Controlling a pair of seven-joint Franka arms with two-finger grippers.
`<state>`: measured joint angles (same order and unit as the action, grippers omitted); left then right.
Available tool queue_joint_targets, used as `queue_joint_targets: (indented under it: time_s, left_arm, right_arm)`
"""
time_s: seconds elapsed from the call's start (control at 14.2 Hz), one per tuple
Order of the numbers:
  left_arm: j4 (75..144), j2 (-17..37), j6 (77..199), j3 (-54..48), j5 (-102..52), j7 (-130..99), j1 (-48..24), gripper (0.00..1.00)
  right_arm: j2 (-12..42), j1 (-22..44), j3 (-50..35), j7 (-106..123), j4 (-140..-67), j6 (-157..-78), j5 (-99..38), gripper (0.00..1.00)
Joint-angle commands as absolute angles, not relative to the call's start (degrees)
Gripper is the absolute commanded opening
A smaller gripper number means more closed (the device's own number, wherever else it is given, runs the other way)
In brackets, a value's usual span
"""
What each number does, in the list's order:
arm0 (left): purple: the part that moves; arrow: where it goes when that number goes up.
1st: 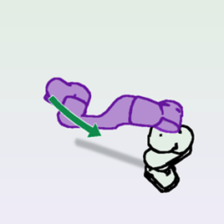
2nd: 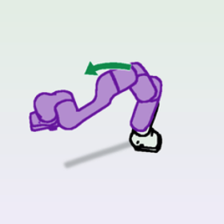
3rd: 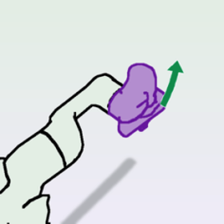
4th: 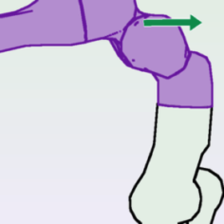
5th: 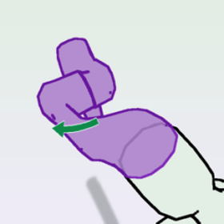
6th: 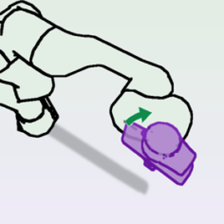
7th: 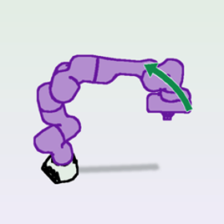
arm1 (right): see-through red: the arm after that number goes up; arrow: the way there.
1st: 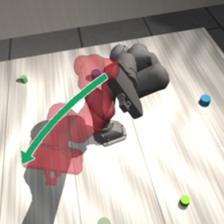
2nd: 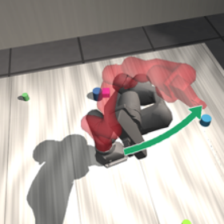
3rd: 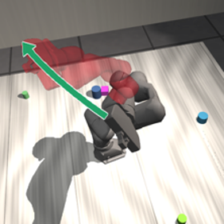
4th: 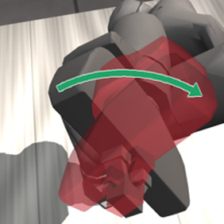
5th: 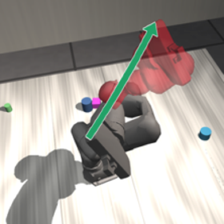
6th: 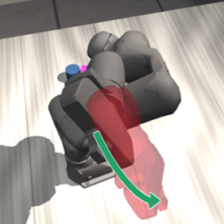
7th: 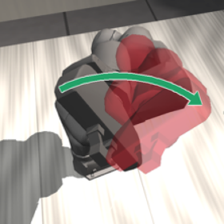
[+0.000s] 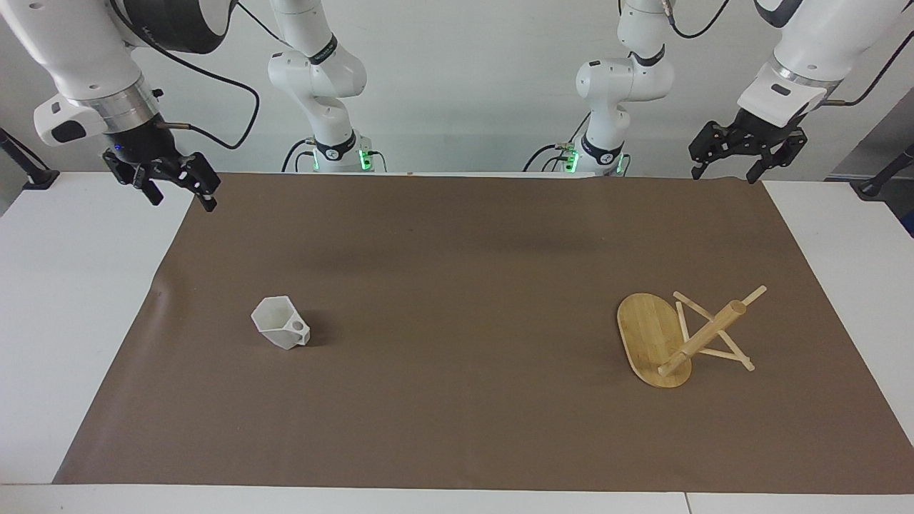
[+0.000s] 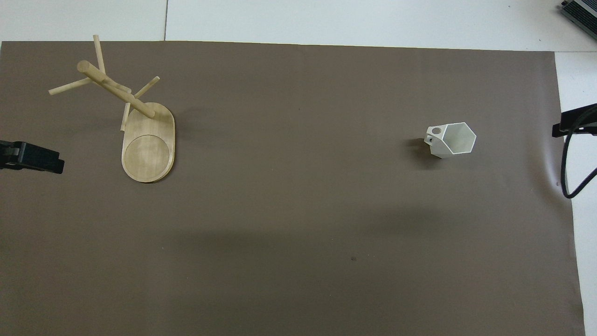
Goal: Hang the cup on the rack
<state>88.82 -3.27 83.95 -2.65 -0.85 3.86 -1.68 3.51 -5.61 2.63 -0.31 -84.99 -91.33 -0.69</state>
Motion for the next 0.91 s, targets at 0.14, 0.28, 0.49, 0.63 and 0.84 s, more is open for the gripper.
queue_joint_targets:
  time_s: [0.14, 0.28, 0.49, 0.63, 0.84]
  left_arm:
    - [90.88, -4.83, 85.17, -3.08, -0.35, 4.92, -1.32, 1.0]
    - [90.79, -4.83, 85.17, -3.08, -0.35, 4.83, -1.32, 1.0]
    - [90.7, -4.83, 84.64, -3.08, -0.26, 4.22, -1.41, 1.0]
    - [90.7, -4.83, 84.55, -2.99, -0.26, 4.22, -1.32, 1.0]
    - [90.7, -4.83, 84.55, -2.99, -0.26, 4.22, -0.7, 1.0]
  right_arm:
    - [2.9, -5.98, 2.81, 3.08, -85.08, -91.41, 0.7, 1.0]
    - [2.9, -5.98, 2.81, 2.81, -85.17, -91.49, 0.62, 1.0]
    - [2.81, -5.98, 2.9, 2.46, -85.34, -91.41, 0.53, 1.0]
    - [2.81, -5.98, 2.99, 2.64, -85.43, -91.23, 0.53, 1.0]
    - [2.46, -5.89, 2.99, 2.55, -85.96, -90.79, 0.53, 1.0]
